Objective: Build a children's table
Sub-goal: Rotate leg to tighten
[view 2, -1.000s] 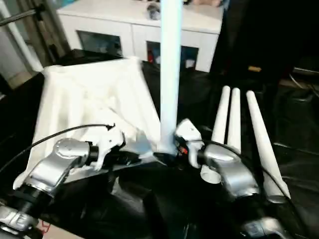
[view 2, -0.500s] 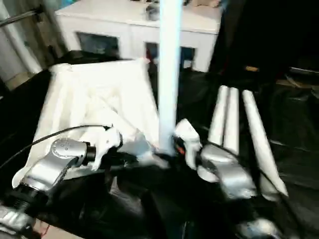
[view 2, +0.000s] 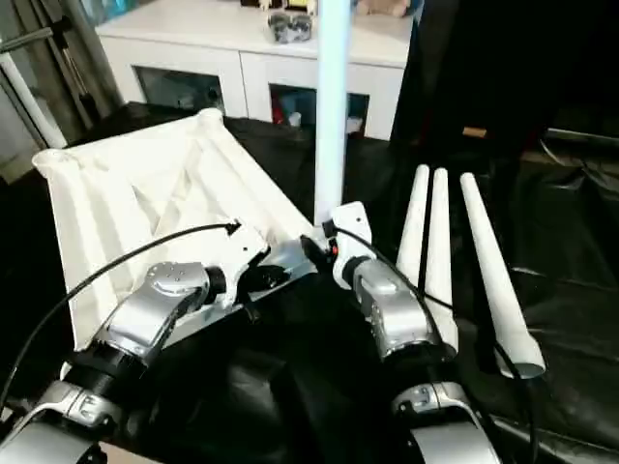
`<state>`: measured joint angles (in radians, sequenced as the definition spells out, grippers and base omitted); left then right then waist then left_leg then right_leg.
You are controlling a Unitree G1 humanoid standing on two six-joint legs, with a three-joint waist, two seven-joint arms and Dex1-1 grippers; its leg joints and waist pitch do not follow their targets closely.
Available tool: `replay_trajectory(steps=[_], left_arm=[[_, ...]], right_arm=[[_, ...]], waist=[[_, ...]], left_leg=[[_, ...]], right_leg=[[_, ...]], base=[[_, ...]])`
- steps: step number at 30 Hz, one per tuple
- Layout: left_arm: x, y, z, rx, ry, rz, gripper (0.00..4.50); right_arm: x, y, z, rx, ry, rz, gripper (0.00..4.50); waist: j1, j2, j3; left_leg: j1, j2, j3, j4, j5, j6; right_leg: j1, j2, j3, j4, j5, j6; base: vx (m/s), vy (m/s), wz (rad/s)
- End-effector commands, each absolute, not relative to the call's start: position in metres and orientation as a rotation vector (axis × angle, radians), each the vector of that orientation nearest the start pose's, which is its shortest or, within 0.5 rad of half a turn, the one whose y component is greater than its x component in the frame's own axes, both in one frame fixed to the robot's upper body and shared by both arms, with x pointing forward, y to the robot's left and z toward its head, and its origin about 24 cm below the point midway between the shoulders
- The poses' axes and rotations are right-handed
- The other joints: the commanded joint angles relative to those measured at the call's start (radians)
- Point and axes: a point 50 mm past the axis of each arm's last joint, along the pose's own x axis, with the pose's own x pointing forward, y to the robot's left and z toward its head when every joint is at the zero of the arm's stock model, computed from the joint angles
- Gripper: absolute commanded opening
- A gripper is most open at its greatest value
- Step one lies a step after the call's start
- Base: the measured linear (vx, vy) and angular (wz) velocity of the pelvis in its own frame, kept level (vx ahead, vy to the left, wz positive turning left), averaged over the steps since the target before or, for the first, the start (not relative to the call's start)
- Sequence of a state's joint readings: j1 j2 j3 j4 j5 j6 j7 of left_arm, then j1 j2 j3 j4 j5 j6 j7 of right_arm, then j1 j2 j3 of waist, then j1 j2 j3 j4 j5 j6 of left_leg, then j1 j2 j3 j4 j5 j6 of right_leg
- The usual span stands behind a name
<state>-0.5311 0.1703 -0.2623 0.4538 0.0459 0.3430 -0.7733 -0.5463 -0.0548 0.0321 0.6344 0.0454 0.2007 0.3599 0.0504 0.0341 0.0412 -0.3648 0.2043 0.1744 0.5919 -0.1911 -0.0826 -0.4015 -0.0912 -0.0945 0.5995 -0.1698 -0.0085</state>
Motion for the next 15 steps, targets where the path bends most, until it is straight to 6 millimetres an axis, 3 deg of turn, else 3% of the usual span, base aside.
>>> replay_trajectory(steps=[1,3,8,13,15], left_arm=[[0.316,0.062,0.062,0.274,0.305,-1.094,0.00],[0.313,0.067,0.062,0.275,0.305,-1.130,0.00],[0.304,0.077,0.063,0.285,0.298,-1.223,0.00],[0.296,0.090,0.062,0.298,0.325,-1.314,0.00],[0.294,0.096,0.061,0.313,0.343,-1.342,0.00]], right_arm=[[0.328,-0.082,0.019,-0.022,0.378,0.614,3.79],[0.328,-0.087,0.024,-0.053,0.338,0.671,3.79],[0.318,-0.098,0.033,-0.109,0.269,0.855,3.79],[0.301,-0.114,0.041,-0.134,0.260,1.042,3.79],[0.294,-0.121,0.042,-0.165,0.279,1.115,3.79]], waist=[[0.002,-0.003,-0.057],[0.002,0.001,-0.060],[0.007,-0.002,-0.064],[0.015,0.000,-0.066],[0.018,0.001,-0.062]], left_leg=[[0.003,0.021,-0.007,-0.077,-0.234,0.022],[0.002,0.022,-0.007,-0.075,-0.223,0.028],[-0.001,0.023,-0.004,-0.068,-0.161,0.065],[0.003,0.028,-0.004,-0.066,-0.141,0.089],[0.004,0.027,-0.002,-0.067,-0.157,0.091]], right_leg=[[0.049,-0.055,0.047,-0.082,-0.305,-0.174],[0.051,-0.056,0.048,-0.078,-0.276,-0.182],[0.055,-0.051,0.048,-0.062,-0.133,-0.225],[0.058,-0.050,0.048,-0.055,-0.079,-0.251],[0.056,-0.051,0.048,-0.058,-0.102,-0.251]], base=[[0.000,0.000,0.00],[0.000,0.000,0.00],[0.000,0.000,0.00],[0.000,0.000,0.00],[0.000,0.000,0.00]])
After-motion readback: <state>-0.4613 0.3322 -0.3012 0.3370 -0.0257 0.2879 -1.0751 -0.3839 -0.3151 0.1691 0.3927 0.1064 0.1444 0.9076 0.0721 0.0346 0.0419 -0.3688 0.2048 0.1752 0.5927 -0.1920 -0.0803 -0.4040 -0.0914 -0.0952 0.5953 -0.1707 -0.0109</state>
